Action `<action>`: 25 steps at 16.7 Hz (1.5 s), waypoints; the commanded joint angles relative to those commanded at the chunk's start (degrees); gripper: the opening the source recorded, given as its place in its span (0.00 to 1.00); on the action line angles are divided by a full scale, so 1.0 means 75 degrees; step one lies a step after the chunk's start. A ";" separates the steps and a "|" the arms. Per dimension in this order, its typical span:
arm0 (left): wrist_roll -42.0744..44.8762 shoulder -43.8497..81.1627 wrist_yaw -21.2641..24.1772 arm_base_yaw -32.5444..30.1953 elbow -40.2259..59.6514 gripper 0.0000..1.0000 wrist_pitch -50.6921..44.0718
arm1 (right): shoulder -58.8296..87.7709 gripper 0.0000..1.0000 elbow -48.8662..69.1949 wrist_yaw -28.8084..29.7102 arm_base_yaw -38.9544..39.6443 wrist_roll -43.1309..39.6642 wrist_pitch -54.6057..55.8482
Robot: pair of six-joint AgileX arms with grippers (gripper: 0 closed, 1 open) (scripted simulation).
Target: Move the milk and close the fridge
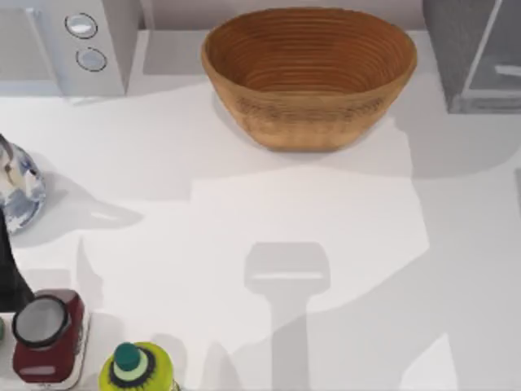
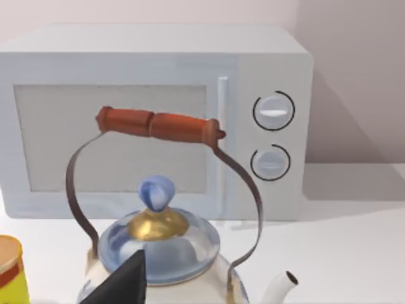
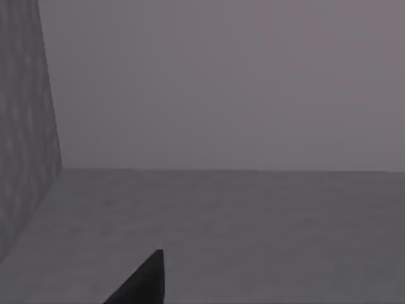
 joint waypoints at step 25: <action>0.0000 0.0000 0.0000 0.0000 0.0000 1.00 0.0000 | -1.1809 1.00 -0.6268 0.0951 0.0994 0.0001 -0.4968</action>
